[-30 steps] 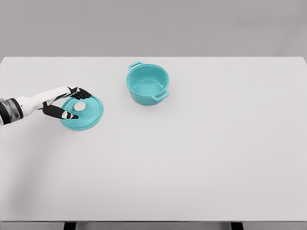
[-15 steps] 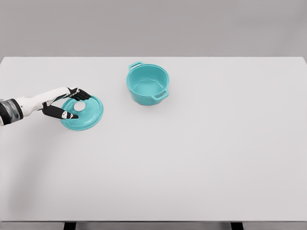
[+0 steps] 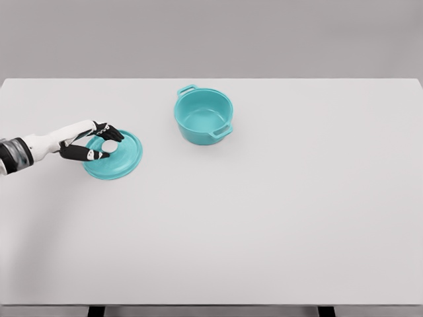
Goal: Cover the pot with left arm
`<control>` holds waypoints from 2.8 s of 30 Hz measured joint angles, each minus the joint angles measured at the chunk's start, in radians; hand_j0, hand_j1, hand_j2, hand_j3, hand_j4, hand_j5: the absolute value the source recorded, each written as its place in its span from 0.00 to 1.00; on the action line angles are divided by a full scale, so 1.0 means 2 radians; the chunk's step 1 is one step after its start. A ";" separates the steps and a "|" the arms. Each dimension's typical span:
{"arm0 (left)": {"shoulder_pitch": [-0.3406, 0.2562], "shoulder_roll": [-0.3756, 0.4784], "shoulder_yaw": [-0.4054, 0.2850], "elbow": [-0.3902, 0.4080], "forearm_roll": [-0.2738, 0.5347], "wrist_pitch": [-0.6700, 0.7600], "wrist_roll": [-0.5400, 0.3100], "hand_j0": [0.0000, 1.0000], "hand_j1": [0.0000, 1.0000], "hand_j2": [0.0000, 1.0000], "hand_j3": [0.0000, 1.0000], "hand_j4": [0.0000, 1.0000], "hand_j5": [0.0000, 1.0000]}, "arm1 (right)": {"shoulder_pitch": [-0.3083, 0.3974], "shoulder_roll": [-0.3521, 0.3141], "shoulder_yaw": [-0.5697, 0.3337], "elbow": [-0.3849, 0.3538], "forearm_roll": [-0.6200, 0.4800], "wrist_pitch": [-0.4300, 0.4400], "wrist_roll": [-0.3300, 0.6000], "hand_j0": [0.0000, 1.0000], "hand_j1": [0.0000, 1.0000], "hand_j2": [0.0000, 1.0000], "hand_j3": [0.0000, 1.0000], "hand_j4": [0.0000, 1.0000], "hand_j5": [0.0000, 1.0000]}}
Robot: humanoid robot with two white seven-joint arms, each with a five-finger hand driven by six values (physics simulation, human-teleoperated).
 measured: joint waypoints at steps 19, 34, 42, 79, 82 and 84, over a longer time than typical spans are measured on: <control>0.002 -0.001 -0.003 -0.002 0.003 0.000 0.004 0.55 0.55 0.55 0.55 0.55 0.55 | 0.001 0.000 0.000 0.000 0.000 0.000 0.000 1.00 1.00 1.00 1.00 1.00 1.00; -0.015 -0.009 -0.008 -0.036 -0.014 -0.009 -0.004 0.55 0.55 0.55 0.55 0.55 0.55 | 0.001 0.000 0.000 0.000 0.000 0.000 0.000 1.00 1.00 1.00 1.00 1.00 1.00; -0.040 -0.009 -0.008 -0.046 -0.013 -0.010 -0.007 0.55 0.55 0.55 0.55 0.55 0.55 | 0.000 0.000 0.000 0.000 0.000 0.000 0.000 1.00 1.00 1.00 1.00 1.00 1.00; -0.077 -0.052 0.004 -0.065 -0.013 -0.013 -0.003 0.54 0.54 0.54 0.54 0.54 0.54 | 0.000 0.000 0.000 0.000 0.000 0.000 0.000 1.00 1.00 1.00 1.00 1.00 1.00; -0.077 -0.057 0.005 -0.065 -0.013 -0.013 -0.003 0.54 0.54 0.54 0.54 0.54 0.54 | 0.000 0.000 0.000 0.000 0.000 0.000 0.000 1.00 1.00 1.00 1.00 1.00 1.00; -0.079 -0.065 0.006 -0.064 -0.014 -0.013 -0.003 0.54 0.54 0.54 0.54 0.54 0.54 | 0.000 0.000 0.000 0.000 0.000 0.000 0.000 1.00 1.00 1.00 1.00 1.00 1.00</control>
